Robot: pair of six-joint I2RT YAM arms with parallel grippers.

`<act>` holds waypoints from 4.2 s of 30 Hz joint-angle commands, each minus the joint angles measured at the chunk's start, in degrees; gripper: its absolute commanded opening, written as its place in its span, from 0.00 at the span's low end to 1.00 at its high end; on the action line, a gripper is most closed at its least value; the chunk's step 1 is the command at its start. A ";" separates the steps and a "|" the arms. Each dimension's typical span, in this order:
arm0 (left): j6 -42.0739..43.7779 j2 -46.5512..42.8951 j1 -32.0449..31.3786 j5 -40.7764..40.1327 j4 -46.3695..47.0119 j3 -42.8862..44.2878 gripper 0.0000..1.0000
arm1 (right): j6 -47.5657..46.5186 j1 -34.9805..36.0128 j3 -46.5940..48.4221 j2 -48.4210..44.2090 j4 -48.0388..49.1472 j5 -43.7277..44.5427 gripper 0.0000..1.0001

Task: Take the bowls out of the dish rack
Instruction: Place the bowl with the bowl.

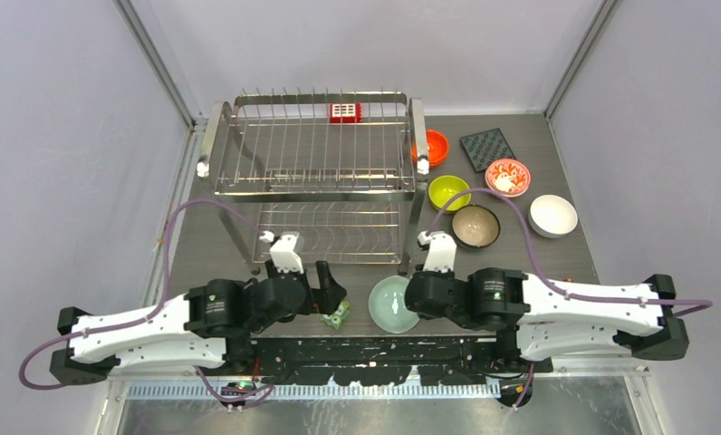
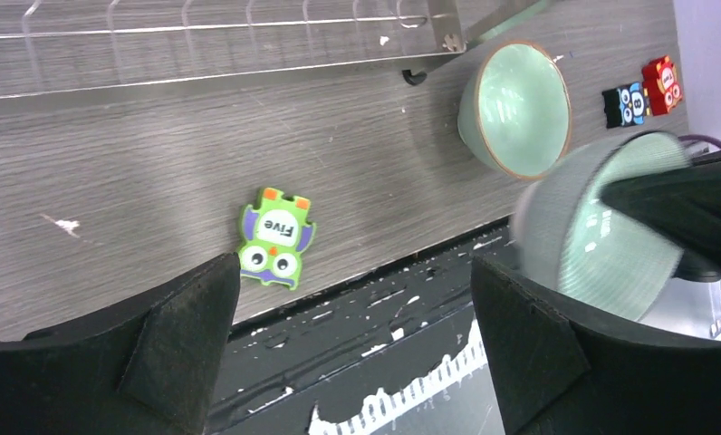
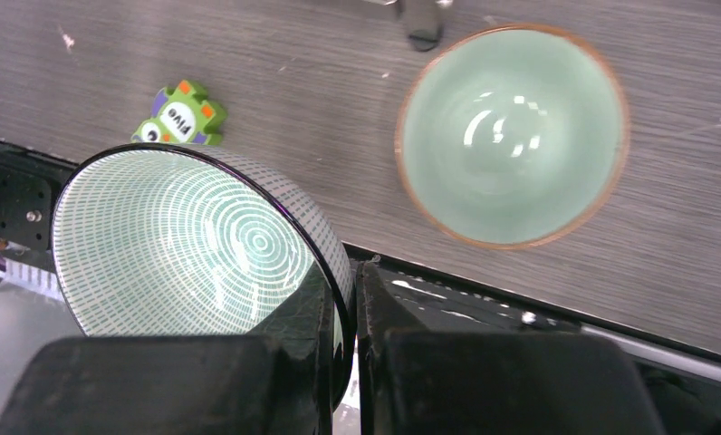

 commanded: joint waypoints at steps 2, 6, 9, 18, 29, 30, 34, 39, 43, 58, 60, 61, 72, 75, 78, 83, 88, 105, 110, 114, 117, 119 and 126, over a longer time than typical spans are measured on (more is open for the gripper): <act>-1.88 -8.81 0.06 -4.88 -4.08 -4.52 1.00 | 5.00 0.10 4.58 -6.42 -12.37 9.59 0.01; -2.65 -13.04 0.03 -6.31 -6.17 -6.39 1.00 | 4.36 -3.75 4.16 -8.42 -15.70 9.19 0.01; -2.47 -14.13 0.03 -6.70 -5.84 -6.79 1.00 | 0.33 -11.11 1.73 -10.01 -10.62 3.46 0.01; -2.94 -8.74 0.05 -6.02 -6.63 -5.26 1.00 | -5.78 -24.31 -1.50 -10.39 -4.42 -5.33 0.01; -3.53 -7.90 0.07 -5.32 -2.15 -8.07 1.00 | -3.37 -28.32 -10.86 -13.76 0.05 -8.65 0.01; -3.61 -8.15 0.07 -5.17 -1.59 -8.30 1.00 | -3.22 -28.38 -11.33 -13.69 0.56 -8.84 0.01; -3.64 -8.14 0.02 -4.75 -0.36 -8.72 1.00 | -2.84 -28.79 -13.07 -12.56 2.82 -8.80 0.01; -4.85 -8.10 0.08 -4.23 -1.65 -8.75 1.00 | -1.30 -29.48 -15.03 -12.95 5.67 -8.42 0.01; -5.61 -9.20 0.04 -4.18 -1.88 -9.41 1.00 | -0.65 -29.66 -15.77 -12.96 6.34 -7.13 0.01; -7.75 -9.27 0.09 -4.23 -1.48 -10.94 1.00 | -0.81 -30.49 -17.97 -11.36 7.04 -6.72 0.01; -7.93 -9.27 0.01 -4.14 -1.34 -11.11 1.00 | -0.82 -30.58 -18.32 -11.36 7.05 -6.64 0.01; -8.07 -9.26 0.04 -4.14 -1.30 -11.28 1.00 | -0.76 -30.63 -18.49 -11.30 7.01 -6.61 0.01; -9.11 -9.71 0.03 -3.71 -1.02 -12.41 1.00 | -0.74 -31.01 -20.11 -10.28 8.23 -7.12 0.01; -9.24 -9.83 0.03 -3.77 -1.00 -12.59 1.00 | -0.82 -31.11 -20.15 -9.90 8.36 -7.16 0.01; -9.24 -9.87 0.06 -3.85 -1.09 -12.63 1.00 | -1.01 -31.11 -20.34 -9.69 8.62 -7.29 0.04; -9.42 -9.81 0.10 -3.74 -1.03 -12.85 1.00 | -1.21 -31.20 -20.09 -9.46 8.67 -7.65 0.11; -9.69 -9.65 0.10 -3.52 -0.96 -13.14 1.00 | -1.18 -31.27 -19.19 -10.09 7.70 -7.69 0.21; -9.68 -9.80 0.10 -3.26 -0.76 -13.67 1.00 | -1.59 -31.29 -15.89 -12.95 2.32 -7.24 0.44; -9.77 -9.63 0.05 -3.09 -0.49 -13.86 1.00 | -2.07 -31.29 -14.56 -13.44 0.46 -6.93 0.47; -9.73 -9.52 0.07 -3.08 -0.48 -13.86 1.00 | -1.91 -31.20 -14.64 -13.52 0.05 -6.93 0.44; -9.73 -9.61 0.05 -3.04 -0.50 -13.93 1.00 | -1.76 -31.29 -14.96 -13.03 0.06 -7.07 0.40; -9.82 -9.71 0.06 -2.99 -0.58 -14.00 1.00 | -1.57 -31.31 -15.21 -12.90 0.19 -7.04 0.36; -9.88 -10.67 0.08 -2.98 -0.69 -14.51 1.00 | -1.12 -31.24 -16.79 -12.38 1.24 -7.23 0.28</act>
